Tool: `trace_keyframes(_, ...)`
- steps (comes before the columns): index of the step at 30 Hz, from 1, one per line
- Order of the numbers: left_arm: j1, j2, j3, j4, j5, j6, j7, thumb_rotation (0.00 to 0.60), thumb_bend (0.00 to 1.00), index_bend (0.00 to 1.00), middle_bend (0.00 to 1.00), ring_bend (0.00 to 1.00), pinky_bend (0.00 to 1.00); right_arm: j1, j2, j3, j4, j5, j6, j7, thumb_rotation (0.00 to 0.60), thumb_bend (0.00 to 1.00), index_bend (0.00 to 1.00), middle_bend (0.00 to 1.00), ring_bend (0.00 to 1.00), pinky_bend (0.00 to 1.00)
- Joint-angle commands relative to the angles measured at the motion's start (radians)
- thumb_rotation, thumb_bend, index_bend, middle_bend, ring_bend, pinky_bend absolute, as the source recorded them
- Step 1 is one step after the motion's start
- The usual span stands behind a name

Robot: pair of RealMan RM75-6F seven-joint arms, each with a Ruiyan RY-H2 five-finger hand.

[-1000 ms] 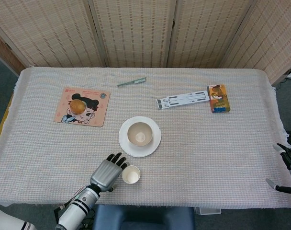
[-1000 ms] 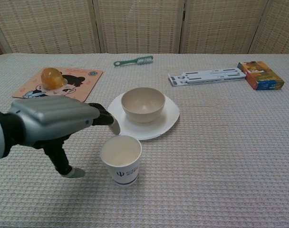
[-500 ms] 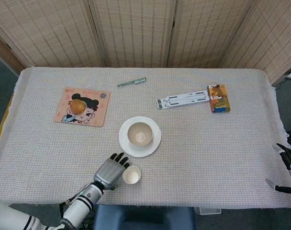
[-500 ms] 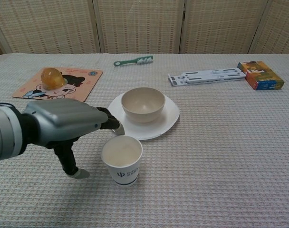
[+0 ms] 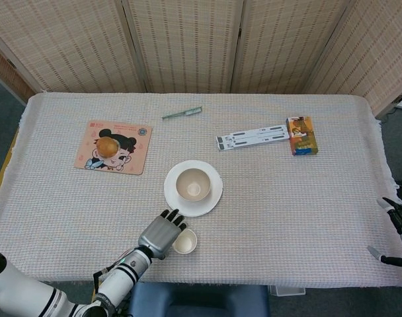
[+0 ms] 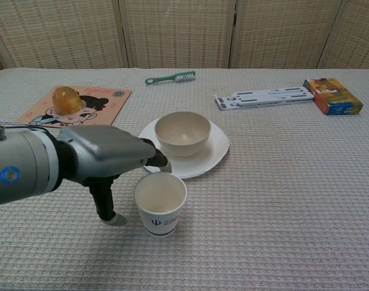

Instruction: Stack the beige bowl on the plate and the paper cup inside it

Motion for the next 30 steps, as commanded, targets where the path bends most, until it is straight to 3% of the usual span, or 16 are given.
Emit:
trace_keyframes(1, -0.014, 0.001, -0.003, 0.0, -0.014, 0.006, 0.005, 0.6, 0.25, 0.22, 0.16, 0.0, 0.16, 0.001, 0.0, -0.001, 0.001, 0.0, -0.002, 0.0, 0.6, 0.23, 0.0, 0.0, 0.0, 0.0)
trace_keyframes(30, -0.083, -0.014, 0.016, -0.033, -0.057, 0.082, 0.016, 0.6, 0.25, 0.27, 0.16, 0.0, 0.16, 0.007, -0.003, -0.004, 0.006, -0.006, -0.001, 0.004, 0.6, 0.23, 0.0, 0.0, 0.0, 0.0)
